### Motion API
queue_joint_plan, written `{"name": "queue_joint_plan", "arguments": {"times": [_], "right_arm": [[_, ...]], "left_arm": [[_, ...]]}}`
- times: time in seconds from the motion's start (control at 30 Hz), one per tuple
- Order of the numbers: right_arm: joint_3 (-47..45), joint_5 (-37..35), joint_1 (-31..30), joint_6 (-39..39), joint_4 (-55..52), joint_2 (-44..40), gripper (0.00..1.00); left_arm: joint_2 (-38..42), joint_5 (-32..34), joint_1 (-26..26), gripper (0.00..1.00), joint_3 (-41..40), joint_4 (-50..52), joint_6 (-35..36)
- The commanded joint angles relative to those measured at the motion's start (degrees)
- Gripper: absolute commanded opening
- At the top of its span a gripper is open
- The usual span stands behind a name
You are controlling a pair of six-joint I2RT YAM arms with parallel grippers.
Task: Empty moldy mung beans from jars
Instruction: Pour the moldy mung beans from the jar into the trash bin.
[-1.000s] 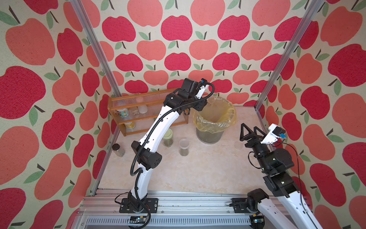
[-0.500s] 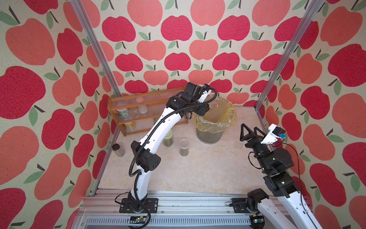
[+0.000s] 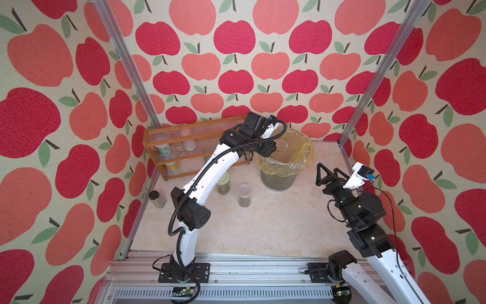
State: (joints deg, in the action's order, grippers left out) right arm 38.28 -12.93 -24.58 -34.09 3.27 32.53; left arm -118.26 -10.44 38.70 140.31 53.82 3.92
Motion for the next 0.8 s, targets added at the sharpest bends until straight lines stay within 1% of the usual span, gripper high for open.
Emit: {"name": "queue_joint_plan", "arguments": {"times": [0.0, 0.03, 0.07, 0.13, 0.2, 0.23, 0.27, 0.33, 0.47, 0.5, 0.53, 0.57, 0.6, 0.63, 0.67, 0.7, 0.73, 0.77], "right_arm": [[2.49, 0.74, 0.41, -0.69, 0.7, 0.02, 0.99], [2.41, 0.79, 0.41, -0.72, 0.52, -0.08, 0.99], [2.26, 0.76, 0.36, -1.09, 0.3, -0.11, 0.99], [1.59, 0.63, 0.41, -1.47, 0.25, -0.61, 0.99], [1.28, 0.37, 0.4, -1.44, 0.34, -0.86, 0.99], [1.35, 0.37, 0.37, -1.32, 0.34, -0.87, 0.99], [1.55, 0.44, 0.41, -1.17, 0.24, -0.67, 0.99], [2.4, 0.88, 0.36, -0.73, -0.13, -0.09, 0.99], [3.35, 1.23, 0.41, -0.04, -0.55, 0.29, 0.99], [3.24, 1.08, 0.49, -0.15, -0.54, 0.09, 0.99], [3.11, 1.02, 0.5, -0.08, -0.53, -0.01, 0.99], [2.95, 1.02, 0.51, -0.11, -0.63, -0.16, 0.99], [2.82, 0.86, 0.5, -0.09, -0.72, -0.26, 0.99], [2.62, 0.73, 0.56, -0.08, -0.8, -0.31, 0.99], [2.51, 0.67, 0.5, 0.0, -0.81, -0.36, 0.99], [2.38, 0.69, 0.5, 0.12, -0.78, -0.26, 0.99], [2.42, 0.75, 0.58, 0.22, -0.8, -0.04, 0.99], [2.58, 0.93, 0.59, 0.32, -0.89, 0.23, 0.99]], "left_arm": [[-3.77, -0.25, -0.22, 0.39, 10.49, 3.21, 0.33], [-4.23, 0.45, 0.12, 0.38, 11.8, 4.9, 0.38], [-3.7, 1.59, 0.69, 0.38, 10.84, 5.72, 0.51], [0.22, 3.72, 2.15, 0.38, 2.45, 2.76, 1.0], [6.18, 4.45, 2.74, 0.39, -10.32, -5.92, 0.98], [7.9, 4.34, 2.62, 0.4, -13.48, -9.08, 0.6], [8.52, 3.8, 1.96, 0.4, -14.41, -10.82, 0.42], [5.67, 2.48, 0.65, 0.39, -8.23, -7.58, 0.57], [-4.3, 2.44, 0.53, 0.38, 14.15, 3.52, 2.47], [-5.62, 2.67, 0.84, 0.38, 16.85, 6.04, 2.16], [-5.93, 2.99, 1.42, 0.38, 16.97, 7.09, 1.97], [-5.05, 3.57, 2.0, 0.37, 14.41, 7.36, 2.05], [-3.2, 4.33, 2.6, 0.37, 9.29, 5.81, 2.04], [-1.06, 4.91, 2.99, 0.38, 3.53, 2.95, 2.26], [2.0, 5.33, 3.15, 0.39, -3.5, -1.76, 2.32], [4.5, 4.98, 2.85, 0.39, -8.6, -6.48, 2.44], [5.52, 4.46, 2.43, 0.4, -10.09, -8.78, 2.56], [5.13, 3.86, 1.82, 0.4, -7.78, -8.67, 2.73]]}}
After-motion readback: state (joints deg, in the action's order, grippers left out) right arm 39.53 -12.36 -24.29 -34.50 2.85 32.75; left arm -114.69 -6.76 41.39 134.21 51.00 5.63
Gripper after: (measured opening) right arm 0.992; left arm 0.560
